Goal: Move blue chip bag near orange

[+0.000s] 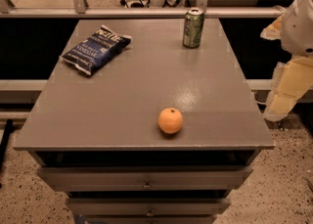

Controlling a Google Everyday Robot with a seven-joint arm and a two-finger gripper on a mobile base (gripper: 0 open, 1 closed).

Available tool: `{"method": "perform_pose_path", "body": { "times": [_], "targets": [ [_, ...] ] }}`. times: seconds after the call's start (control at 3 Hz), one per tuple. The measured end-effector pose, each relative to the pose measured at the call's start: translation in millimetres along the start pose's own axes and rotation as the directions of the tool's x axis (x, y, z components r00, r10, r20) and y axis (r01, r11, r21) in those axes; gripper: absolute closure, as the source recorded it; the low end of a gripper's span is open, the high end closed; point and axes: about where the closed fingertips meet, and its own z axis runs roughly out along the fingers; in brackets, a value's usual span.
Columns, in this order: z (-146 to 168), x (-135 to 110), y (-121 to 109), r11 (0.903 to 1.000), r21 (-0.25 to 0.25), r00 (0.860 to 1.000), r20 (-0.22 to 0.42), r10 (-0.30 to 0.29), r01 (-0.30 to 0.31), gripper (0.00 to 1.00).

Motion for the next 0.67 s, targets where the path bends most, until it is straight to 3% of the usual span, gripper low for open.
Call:
{"method": "perform_pose_path", "body": {
  "times": [0.33,0.67],
  "targets": [
    [0.0,0.0,0.0,1.0000,0.000,1.000,0.000,0.000,0.000,0.00],
    [10.5,-26.1,-8.9,0.9994,0.007,0.999,0.037,-0.034,0.033,0.00]
  ]
}}
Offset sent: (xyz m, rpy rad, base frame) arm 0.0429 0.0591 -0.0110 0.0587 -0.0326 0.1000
